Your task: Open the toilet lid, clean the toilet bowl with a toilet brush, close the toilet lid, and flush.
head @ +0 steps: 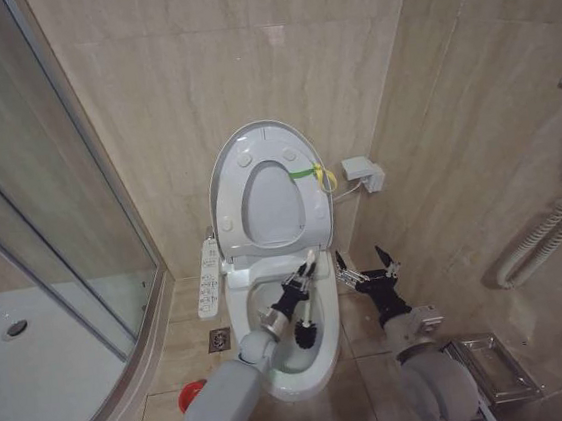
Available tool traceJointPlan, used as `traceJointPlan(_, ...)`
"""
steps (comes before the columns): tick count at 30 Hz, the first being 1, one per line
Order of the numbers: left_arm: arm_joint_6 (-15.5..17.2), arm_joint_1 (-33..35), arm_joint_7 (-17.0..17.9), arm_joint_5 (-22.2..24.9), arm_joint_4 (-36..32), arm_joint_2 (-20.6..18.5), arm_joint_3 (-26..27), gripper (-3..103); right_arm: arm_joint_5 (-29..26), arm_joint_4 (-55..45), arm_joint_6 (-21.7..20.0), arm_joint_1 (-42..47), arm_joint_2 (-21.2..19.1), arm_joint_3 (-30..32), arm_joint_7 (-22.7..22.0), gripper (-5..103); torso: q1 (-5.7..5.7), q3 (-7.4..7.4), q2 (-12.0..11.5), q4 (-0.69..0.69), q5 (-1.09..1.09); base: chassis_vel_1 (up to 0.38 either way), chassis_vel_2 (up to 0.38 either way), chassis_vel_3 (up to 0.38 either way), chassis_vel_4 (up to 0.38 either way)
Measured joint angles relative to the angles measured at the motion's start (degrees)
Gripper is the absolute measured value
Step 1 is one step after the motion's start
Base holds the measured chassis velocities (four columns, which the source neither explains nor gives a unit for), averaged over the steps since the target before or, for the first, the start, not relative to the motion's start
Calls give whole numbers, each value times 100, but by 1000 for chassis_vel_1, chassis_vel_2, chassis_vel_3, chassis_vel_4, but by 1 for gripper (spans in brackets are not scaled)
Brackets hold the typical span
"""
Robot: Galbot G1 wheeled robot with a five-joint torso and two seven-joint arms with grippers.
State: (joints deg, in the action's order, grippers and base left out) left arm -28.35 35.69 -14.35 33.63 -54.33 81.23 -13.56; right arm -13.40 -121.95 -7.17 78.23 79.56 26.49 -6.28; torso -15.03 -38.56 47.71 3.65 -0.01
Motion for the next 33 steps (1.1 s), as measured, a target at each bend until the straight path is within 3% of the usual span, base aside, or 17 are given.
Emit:
traceJointPlan(7, -92, -76, -56, -206, 130, -310, 351, 20, 0, 0, 0, 0, 0, 0, 0, 100, 0, 0, 0, -2, 0, 0, 0, 0, 0)
traceJointPlan(15, -364, 375, 43, -977, -625, -388, 683, 20, 0, 0, 0, 0, 0, 0, 0, 100, 0, 1, 1, 2, 0, 0, 0, 0, 0)
traceJointPlan(21, -128, 1031, 159, -1013, -1131, -520, 706, 20, 0, 0, 0, 0, 0, 0, 0, 100, 0, 0, 1, -2, 0, 0, 0, 0, 0)
traceJointPlan(33, 194, 1558, 399, -1100, -1891, -726, 772, 20, 0, 0, 0, 0, 0, 0, 0, 100, 0, 1, 1, -1, 1, 0, 0, 0, 0)
